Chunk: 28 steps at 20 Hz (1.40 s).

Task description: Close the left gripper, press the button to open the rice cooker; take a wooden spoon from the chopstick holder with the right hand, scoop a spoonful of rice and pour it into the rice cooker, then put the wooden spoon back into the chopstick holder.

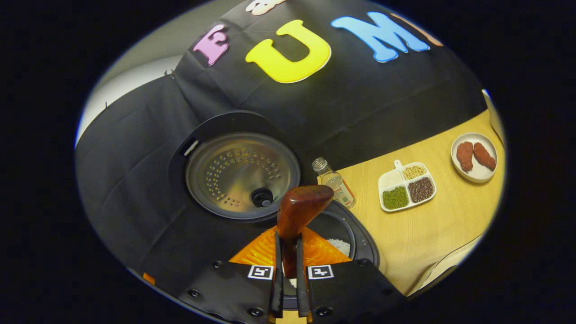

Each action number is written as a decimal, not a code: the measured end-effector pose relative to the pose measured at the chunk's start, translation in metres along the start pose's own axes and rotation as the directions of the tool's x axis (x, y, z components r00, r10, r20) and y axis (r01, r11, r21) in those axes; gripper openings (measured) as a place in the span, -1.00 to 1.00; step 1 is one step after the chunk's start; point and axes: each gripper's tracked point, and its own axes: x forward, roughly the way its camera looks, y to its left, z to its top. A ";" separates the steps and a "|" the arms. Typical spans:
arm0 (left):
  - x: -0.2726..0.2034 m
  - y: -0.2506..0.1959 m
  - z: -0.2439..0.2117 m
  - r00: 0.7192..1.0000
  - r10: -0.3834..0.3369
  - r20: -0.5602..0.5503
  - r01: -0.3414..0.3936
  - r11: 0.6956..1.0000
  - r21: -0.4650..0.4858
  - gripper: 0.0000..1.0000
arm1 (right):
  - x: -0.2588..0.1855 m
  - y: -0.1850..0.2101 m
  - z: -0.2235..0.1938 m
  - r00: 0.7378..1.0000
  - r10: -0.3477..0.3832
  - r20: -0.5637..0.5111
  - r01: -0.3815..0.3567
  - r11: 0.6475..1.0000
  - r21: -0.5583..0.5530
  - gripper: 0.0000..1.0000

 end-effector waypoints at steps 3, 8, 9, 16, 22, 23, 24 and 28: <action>-0.003 0.000 -0.002 1.000 0.000 -0.002 0.000 1.000 -0.004 0.55 | 0.005 -0.003 0.000 1.000 -0.028 0.008 0.029 0.991 -0.134 -0.81; -0.002 -0.004 -0.001 1.000 -0.001 -0.001 0.001 1.000 -0.001 0.63 | 0.004 0.002 -0.002 0.998 -0.051 0.033 0.060 0.930 -0.362 -0.72; -0.004 -0.002 0.000 1.000 0.000 0.001 0.000 1.000 0.000 0.55 | 0.004 0.004 -0.001 0.998 -0.052 0.042 0.065 0.908 -0.413 -0.73; -0.006 0.002 0.004 1.000 -0.001 0.017 0.001 1.000 -0.007 0.55 | -0.002 0.032 0.001 0.993 -0.008 0.122 0.101 0.619 -0.779 -0.72; -0.006 0.001 0.006 1.000 -0.011 0.024 0.011 1.000 -0.006 0.55 | -0.017 0.045 0.002 0.982 0.030 0.188 0.155 0.447 -0.881 -0.73; -0.005 -0.001 0.005 1.000 -0.014 0.025 0.014 1.000 -0.007 0.55 | -0.019 0.044 0.004 0.982 0.028 0.185 0.150 0.472 -0.869 -0.72; -0.005 -0.002 0.007 0.999 -0.017 0.028 0.017 1.000 -0.009 0.55 | -0.020 0.042 0.007 0.983 0.017 0.180 0.145 0.523 -0.840 -0.73; 0.001 -0.012 0.016 0.998 -0.037 0.044 0.037 0.999 -0.019 0.55 | -0.032 0.035 0.026 0.987 -0.002 0.163 0.110 0.744 -0.658 -0.73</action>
